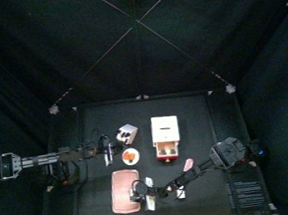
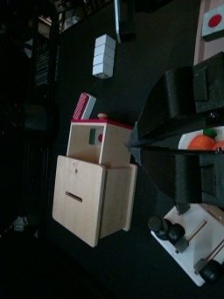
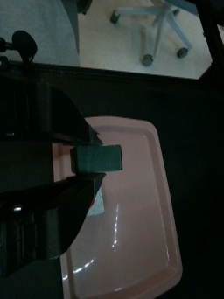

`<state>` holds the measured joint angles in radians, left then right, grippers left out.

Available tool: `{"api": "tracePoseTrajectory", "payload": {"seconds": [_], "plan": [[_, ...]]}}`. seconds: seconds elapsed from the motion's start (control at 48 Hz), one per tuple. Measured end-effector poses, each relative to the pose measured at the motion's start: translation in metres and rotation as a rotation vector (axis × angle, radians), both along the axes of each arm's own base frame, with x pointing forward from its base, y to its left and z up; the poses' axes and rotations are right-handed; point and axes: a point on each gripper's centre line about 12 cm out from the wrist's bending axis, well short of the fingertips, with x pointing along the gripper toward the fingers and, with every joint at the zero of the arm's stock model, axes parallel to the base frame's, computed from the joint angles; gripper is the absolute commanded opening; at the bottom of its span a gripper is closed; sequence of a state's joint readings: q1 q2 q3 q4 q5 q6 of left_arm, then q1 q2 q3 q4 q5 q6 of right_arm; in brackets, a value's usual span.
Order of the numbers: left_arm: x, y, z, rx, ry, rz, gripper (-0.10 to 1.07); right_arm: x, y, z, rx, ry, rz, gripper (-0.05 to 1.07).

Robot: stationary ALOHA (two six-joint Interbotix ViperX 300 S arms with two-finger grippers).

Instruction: Put sushi piece in drawer

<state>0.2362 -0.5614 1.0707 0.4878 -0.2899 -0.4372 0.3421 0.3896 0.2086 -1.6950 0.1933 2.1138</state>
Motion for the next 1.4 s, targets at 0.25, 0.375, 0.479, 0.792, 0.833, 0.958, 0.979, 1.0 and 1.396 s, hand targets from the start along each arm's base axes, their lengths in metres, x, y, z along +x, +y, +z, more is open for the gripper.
{"api": "tracePoseTrajectory", "payload": {"seconds": [0.25,0.375,0.479,0.792,0.833,0.958,0.979,1.0,1.396], "plan": [[0.0,0.0,-0.001,0.0,0.001,0.0,0.53,-0.034,-0.036,0.028,-0.026,-0.04,-0.218,0.61],[0.0,0.0,0.0,0.0,0.0,0.0,0.53,-0.066,-0.059,0.047,-0.045,-0.065,-0.392,0.61],[-0.001,0.0,-0.001,-0.002,0.004,0.001,0.53,-0.098,-0.075,0.057,-0.074,-0.072,-0.546,0.61],[-0.001,0.0,-0.001,-0.002,0.003,0.001,0.53,-0.17,-0.093,0.069,-0.193,-0.061,-0.851,0.62],[-0.001,0.0,-0.001,-0.002,0.004,0.001,0.53,-0.175,-0.095,0.068,-0.201,-0.052,-0.873,0.62],[-0.001,0.0,-0.001,0.0,0.001,0.0,0.53,-0.182,-0.098,0.062,-0.214,-0.027,-0.902,0.62],[-0.001,0.0,-0.001,-0.002,0.001,0.001,0.53,-0.183,-0.099,0.061,-0.215,-0.02,-0.907,0.62],[-0.001,0.0,-0.001,-0.002,0.001,0.001,0.53,-0.183,-0.1,0.06,-0.217,-0.016,-0.911,0.62],[-0.001,0.0,-0.001,-0.002,0.001,0.001,0.53,-0.191,-0.104,0.05,-0.212,0.039,-0.945,0.62]]}}
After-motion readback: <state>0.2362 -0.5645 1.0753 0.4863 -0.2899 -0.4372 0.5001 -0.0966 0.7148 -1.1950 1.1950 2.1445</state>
